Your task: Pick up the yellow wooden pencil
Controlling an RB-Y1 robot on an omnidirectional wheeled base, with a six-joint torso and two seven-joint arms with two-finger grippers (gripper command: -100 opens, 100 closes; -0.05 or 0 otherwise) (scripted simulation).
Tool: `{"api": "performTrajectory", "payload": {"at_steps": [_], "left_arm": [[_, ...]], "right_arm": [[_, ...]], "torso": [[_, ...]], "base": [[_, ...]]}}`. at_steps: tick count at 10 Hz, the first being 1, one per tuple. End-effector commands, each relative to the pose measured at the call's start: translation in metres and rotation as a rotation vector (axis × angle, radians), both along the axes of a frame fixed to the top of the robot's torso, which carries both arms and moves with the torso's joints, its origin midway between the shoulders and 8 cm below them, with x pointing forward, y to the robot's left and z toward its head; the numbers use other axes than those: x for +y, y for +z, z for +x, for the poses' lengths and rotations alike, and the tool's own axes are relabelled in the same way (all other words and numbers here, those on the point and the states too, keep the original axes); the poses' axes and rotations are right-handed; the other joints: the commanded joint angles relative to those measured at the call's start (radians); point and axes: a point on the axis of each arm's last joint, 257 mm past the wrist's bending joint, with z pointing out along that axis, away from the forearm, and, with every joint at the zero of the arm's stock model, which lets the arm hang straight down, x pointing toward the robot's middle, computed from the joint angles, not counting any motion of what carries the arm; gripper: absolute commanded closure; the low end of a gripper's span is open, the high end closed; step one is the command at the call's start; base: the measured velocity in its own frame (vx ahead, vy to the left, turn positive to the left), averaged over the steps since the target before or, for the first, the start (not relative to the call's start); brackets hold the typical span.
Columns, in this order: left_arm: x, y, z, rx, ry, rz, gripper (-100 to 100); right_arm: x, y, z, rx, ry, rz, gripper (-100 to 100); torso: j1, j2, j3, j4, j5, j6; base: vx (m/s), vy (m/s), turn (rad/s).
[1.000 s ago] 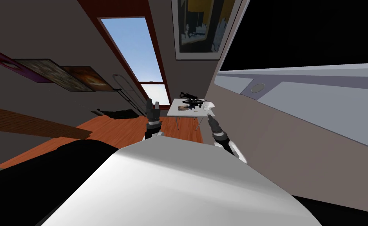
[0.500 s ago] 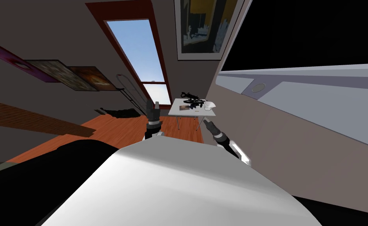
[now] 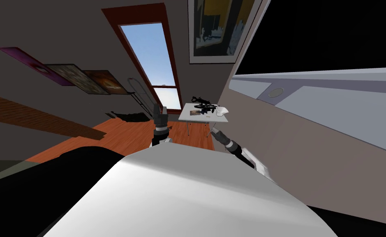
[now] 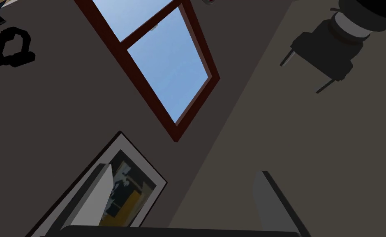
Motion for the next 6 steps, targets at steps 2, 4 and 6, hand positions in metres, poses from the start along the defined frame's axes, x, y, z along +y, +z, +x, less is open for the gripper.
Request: {"api": "performTrajectory", "payload": {"at_steps": [2, 4, 6], "left_arm": [[0.000, 0.000, 0.000, 0.000, 0.000, 0.000, 0], [0.000, 0.000, 0.000, 0.000, 0.000, 0.000, 0], [0.000, 0.000, 0.000, 0.000, 0.000, 0.000, 0]], "right_arm": [[-0.010, -0.033, -0.008, 0.032, 0.038, -0.109, -100], [-0.019, -0.058, -0.016, 0.059, 0.069, -0.198, -100], [-0.032, -0.083, -0.025, 0.087, 0.101, -0.287, -100]], "torso": [[0.000, 0.000, 0.000, 0.000, 0.000, 0.000], [0.000, -0.001, -0.001, 0.000, 0.000, -0.001], [0.000, -0.002, -0.001, 0.000, 0.000, 0.000]], "base": [[-0.005, 0.014, 0.081], [0.003, 0.017, 0.112], [0.013, 0.018, 0.108]]}}
